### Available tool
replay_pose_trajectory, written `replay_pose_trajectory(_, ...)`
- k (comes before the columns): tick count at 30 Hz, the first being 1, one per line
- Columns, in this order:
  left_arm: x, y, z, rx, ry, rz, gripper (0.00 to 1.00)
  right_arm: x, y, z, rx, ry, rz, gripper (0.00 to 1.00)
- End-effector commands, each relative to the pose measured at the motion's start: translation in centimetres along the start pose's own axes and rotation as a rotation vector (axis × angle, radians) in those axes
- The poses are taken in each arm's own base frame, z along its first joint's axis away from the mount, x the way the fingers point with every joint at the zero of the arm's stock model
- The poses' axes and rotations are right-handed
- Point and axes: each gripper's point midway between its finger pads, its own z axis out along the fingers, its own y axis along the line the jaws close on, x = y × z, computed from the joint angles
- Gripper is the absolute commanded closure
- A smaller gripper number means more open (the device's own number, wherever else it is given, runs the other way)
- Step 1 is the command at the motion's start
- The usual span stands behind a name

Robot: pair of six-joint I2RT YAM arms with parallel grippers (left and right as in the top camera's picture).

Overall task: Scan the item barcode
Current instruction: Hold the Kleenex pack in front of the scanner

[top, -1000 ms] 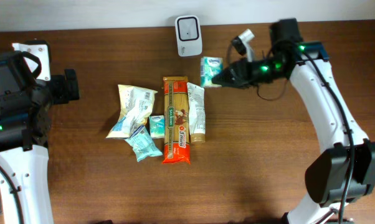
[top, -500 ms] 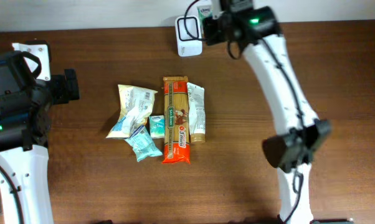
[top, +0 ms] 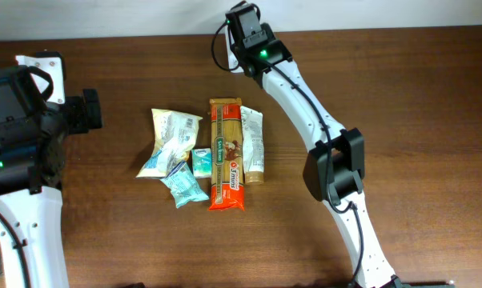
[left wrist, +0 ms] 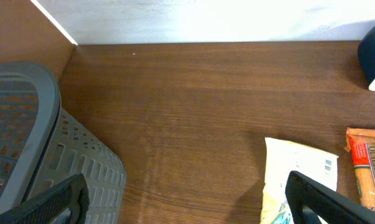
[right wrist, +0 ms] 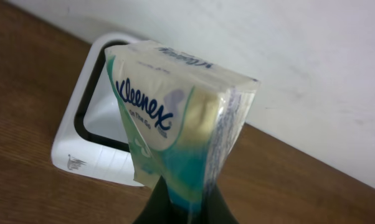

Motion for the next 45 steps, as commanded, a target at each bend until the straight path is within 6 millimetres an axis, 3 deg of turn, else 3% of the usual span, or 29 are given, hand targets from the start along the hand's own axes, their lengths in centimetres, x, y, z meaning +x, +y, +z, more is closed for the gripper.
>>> replay_pose_trajectory(1, -0.4, 0.1, -0.3, 0.005, -0.014, 0.010, 0.01, 0.5, 1.1, 1.9, 0.004, -0.010, -0.126, 0.96)
replay_pose_trajectory(4, -0.4, 0.1, -0.3, 0.005, -0.014, 0.010, 0.01, 0.7, 1.2, 3.3, 0.045, -0.024, -0.251, 0.96)
replay_pose_trajectory(11, -0.4, 0.1, -0.3, 0.005, -0.014, 0.010, 0.01, 0.7, 0.7, 3.4, 0.071, -0.022, -0.305, 0.96)
replay_pose_trajectory(18, -0.4, 0.1, -0.3, 0.005, -0.014, 0.010, 0.01, -1.9, -0.7, 3.1, 0.156, -0.099, -0.498, 0.96)
replay_pose_trajectory(28, -0.4, 0.1, -0.3, 0.005, -0.014, 0.010, 0.01, -1.0, -1.3, 2.3, 0.167, -0.038, -0.483, 0.96)
replay_pose_trajectory(32, -0.4, 0.1, -0.3, 0.005, -0.014, 0.010, 0.01, -1.8, -1.4, -1.5, 0.024, -0.039, -0.343, 0.96)
replay_pose_trajectory(36, -0.4, 0.1, -0.3, 0.005, -0.014, 0.010, 0.01, -3.4, -2.4, -7.7, -0.126, -0.056, -0.134, 0.96)
replay_pose_trajectory(38, -0.4, 0.1, -0.3, 0.005, -0.014, 0.010, 0.01, -3.1, -2.8, -11.4, -0.219, -0.025, -0.048, 0.96)
replay_pose_trajectory(41, -0.4, 0.1, -0.3, 0.005, -0.014, 0.010, 0.01, 0.4, -3.9, -16.1, -0.290, 0.126, -0.007, 0.96)
replay_pose_trajectory(45, -0.4, 0.1, -0.3, 0.005, -0.014, 0.010, 0.01, 6.7, -6.2, -18.2, -0.286, 0.390, 0.085, 0.96)
